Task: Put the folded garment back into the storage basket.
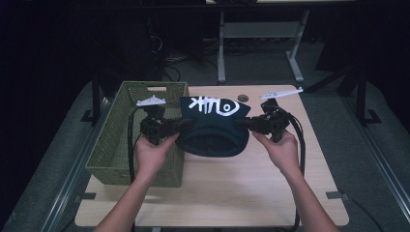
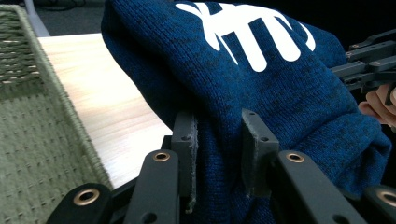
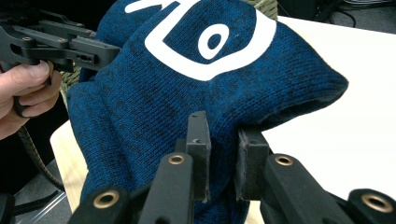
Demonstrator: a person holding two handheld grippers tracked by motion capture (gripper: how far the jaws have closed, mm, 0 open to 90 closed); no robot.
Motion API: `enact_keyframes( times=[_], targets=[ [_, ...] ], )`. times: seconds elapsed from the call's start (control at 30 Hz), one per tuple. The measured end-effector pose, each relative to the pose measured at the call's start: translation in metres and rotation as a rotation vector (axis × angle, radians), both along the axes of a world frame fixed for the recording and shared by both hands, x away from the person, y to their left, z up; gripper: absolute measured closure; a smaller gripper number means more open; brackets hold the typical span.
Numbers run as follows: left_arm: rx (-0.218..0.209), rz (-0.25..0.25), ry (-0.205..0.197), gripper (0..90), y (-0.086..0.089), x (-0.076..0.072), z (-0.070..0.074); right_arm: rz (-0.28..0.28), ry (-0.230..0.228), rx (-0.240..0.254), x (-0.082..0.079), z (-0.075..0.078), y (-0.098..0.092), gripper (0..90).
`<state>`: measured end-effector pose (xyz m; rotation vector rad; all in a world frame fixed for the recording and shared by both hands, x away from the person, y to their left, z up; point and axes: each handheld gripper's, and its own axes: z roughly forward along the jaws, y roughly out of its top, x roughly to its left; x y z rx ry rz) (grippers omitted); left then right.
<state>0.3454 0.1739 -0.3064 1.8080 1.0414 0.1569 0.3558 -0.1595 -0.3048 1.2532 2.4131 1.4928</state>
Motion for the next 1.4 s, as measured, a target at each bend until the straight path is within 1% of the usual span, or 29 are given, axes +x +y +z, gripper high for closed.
enact_keyframes(
  times=[0.17, 0.3, 0.33, 0.37, 0.47, 0.6, 0.73, 0.77, 0.87, 1.03, 1.27, 1.4],
  targets=[
    [0.0, 0.008, 0.001, 70.4, 0.01, 0.001, 0.003, 0.014, 0.002, 0.003, 0.004, 0.002, 0.011, 78.3],
    [0.004, 0.007, -0.001, 70.3, 0.016, 0.001, 0.005, 0.022, 0.003, 0.003, 0.006, 0.004, 0.015, 78.3],
    [-0.001, 0.011, 0.002, 70.4, 0.017, 0.001, 0.005, 0.024, 0.004, 0.006, 0.006, 0.005, 0.017, 78.3],
    [0.006, 0.008, -0.002, 70.4, 0.019, 0.001, 0.005, 0.028, 0.005, 0.009, 0.008, 0.006, 0.019, 78.3],
    [0.011, 0.014, -0.003, 70.4, 0.022, 0.002, 0.007, 0.031, 0.003, 0.008, 0.009, 0.006, 0.023, 78.3],
    [0.017, 0.008, -0.001, 70.3, 0.028, 0.004, 0.007, 0.04, 0.006, 0.012, 0.011, 0.006, 0.028, 78.2],
    [0.014, 0.007, 0.0, 70.4, 0.033, 0.006, 0.006, 0.045, 0.01, 0.008, 0.014, 0.006, 0.035, 78.2],
    [0.015, 0.009, 0.005, 70.4, 0.035, 0.006, 0.006, 0.045, 0.01, 0.008, 0.014, 0.006, 0.035, 78.2],
    [0.015, 0.006, 0.002, 70.4, 0.04, 0.007, 0.006, 0.054, 0.006, 0.007, 0.017, 0.007, 0.041, 78.2],
    [0.006, 0.007, 0.004, 70.4, 0.052, 0.009, 0.007, 0.064, 0.004, 0.01, 0.02, 0.009, 0.049, 78.2],
    [0.015, 0.012, 0.005, 70.4, 0.068, 0.011, 0.009, 0.081, 0.001, 0.016, 0.025, 0.009, 0.065, 78.2],
    [0.003, 0.007, 0.009, 70.5, 0.08, 0.012, 0.009, 0.092, -0.002, 0.015, 0.028, 0.011, 0.073, 78.2]
  ],
)
